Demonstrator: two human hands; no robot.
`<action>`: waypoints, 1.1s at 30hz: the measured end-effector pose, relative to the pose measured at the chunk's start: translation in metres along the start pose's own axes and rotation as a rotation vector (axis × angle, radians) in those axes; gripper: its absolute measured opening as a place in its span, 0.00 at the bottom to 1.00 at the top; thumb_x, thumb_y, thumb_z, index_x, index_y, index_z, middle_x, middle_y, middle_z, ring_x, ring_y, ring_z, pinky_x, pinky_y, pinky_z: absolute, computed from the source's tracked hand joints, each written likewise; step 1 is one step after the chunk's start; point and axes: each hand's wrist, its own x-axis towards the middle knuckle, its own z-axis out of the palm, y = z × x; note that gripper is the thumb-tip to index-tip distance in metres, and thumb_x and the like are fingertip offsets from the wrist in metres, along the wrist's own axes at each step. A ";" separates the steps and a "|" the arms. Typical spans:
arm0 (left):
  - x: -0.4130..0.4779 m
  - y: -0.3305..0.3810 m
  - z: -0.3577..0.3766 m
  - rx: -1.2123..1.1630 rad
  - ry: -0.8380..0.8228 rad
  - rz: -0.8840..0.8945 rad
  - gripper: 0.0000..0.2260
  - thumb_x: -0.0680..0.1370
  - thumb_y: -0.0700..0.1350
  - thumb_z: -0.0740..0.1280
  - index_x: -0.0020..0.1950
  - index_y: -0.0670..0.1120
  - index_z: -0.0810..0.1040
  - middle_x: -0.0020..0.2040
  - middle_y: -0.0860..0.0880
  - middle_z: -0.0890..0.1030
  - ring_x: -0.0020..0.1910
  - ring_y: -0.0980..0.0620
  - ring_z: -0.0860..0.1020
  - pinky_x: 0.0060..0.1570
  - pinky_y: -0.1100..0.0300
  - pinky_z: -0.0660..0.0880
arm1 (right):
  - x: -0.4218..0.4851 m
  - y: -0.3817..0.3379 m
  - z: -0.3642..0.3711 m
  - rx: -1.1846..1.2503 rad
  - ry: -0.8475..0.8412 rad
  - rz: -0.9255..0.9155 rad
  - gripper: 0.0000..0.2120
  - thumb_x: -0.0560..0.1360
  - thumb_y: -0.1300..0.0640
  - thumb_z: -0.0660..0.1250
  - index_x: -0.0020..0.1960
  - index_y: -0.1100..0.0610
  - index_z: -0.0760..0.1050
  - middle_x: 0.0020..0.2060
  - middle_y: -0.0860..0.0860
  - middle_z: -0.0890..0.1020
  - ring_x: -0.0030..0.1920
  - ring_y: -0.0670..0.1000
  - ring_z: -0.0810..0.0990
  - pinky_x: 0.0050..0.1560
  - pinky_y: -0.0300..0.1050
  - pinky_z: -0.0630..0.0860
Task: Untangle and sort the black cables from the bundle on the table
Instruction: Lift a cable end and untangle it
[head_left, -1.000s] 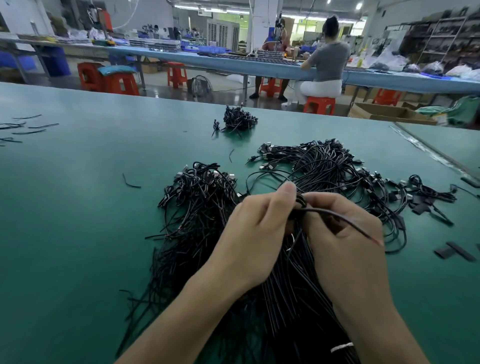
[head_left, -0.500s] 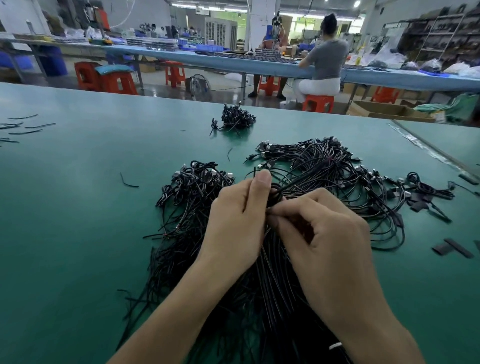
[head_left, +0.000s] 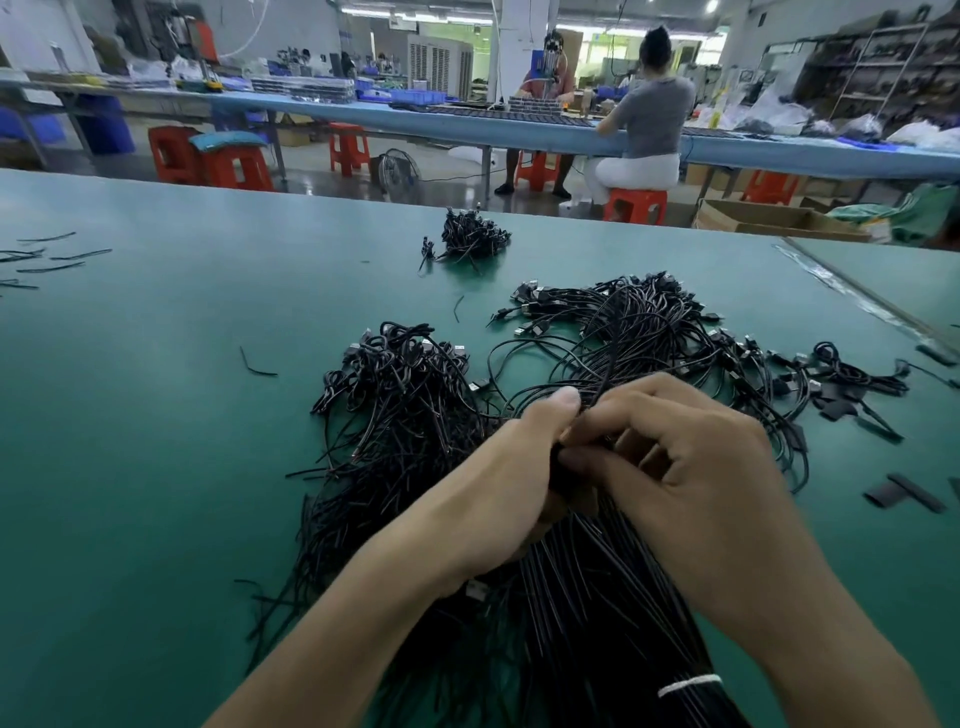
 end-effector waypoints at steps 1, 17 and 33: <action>-0.001 0.000 0.000 0.033 -0.048 -0.005 0.31 0.75 0.72 0.49 0.31 0.51 0.76 0.24 0.56 0.66 0.20 0.57 0.61 0.20 0.66 0.57 | 0.000 0.001 -0.003 0.007 -0.010 0.024 0.10 0.68 0.62 0.77 0.40 0.47 0.83 0.39 0.42 0.81 0.38 0.44 0.79 0.38 0.29 0.70; 0.004 -0.014 -0.005 0.468 -0.123 0.147 0.12 0.73 0.46 0.75 0.39 0.44 0.74 0.29 0.54 0.71 0.29 0.54 0.69 0.34 0.54 0.69 | -0.005 0.003 -0.002 -0.251 -0.089 0.109 0.06 0.67 0.50 0.76 0.43 0.41 0.83 0.29 0.42 0.70 0.34 0.43 0.73 0.35 0.40 0.69; -0.001 -0.005 -0.005 0.053 -0.063 0.047 0.04 0.77 0.39 0.68 0.44 0.45 0.73 0.28 0.55 0.70 0.24 0.59 0.67 0.23 0.66 0.64 | -0.004 -0.004 0.014 -0.263 -0.021 0.065 0.08 0.75 0.47 0.61 0.44 0.48 0.77 0.42 0.42 0.75 0.42 0.48 0.77 0.42 0.56 0.77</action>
